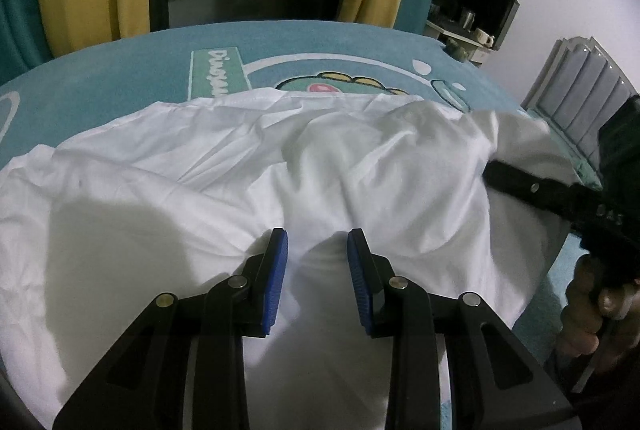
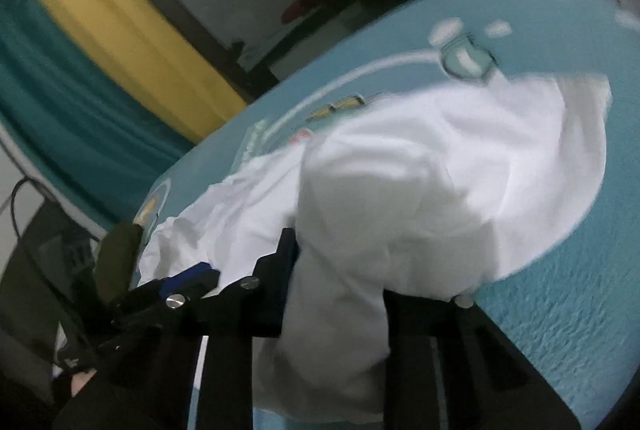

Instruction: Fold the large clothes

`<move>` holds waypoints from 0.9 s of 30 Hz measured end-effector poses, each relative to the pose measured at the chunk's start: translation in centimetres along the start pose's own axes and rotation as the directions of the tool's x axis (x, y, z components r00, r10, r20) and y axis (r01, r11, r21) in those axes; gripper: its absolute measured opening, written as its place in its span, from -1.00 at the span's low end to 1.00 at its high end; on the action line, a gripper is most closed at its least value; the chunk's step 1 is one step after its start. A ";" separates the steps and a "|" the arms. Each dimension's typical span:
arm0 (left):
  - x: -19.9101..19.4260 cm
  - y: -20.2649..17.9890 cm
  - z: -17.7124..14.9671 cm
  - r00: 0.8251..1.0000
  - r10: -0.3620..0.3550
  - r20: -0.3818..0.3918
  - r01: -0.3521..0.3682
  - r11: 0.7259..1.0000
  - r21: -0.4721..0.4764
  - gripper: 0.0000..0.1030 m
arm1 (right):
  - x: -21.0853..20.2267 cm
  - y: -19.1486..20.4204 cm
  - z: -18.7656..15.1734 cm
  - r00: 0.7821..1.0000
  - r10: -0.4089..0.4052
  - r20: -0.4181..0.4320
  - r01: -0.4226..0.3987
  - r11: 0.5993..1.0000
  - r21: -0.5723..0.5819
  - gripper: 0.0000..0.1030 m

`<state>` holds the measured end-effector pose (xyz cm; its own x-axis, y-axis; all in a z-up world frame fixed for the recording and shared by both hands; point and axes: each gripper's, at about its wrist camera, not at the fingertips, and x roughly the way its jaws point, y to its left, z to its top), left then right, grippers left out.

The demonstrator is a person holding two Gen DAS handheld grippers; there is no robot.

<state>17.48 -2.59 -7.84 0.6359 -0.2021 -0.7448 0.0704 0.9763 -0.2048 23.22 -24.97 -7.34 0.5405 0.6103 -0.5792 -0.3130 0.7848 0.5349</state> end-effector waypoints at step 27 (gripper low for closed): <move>-8.5 14.6 -2.3 0.983 0.133 0.129 -0.100 0.967 -0.236 -0.36 | 6.2 17.0 0.7 0.979 -0.199 -0.053 0.152 0.874 -0.461 -0.51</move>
<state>11.29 13.21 -5.95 0.7337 -0.0584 -0.6770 -0.1768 0.9456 -0.2732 21.80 -7.91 -1.34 0.5495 0.4469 -0.7059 -0.5515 0.8287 0.0953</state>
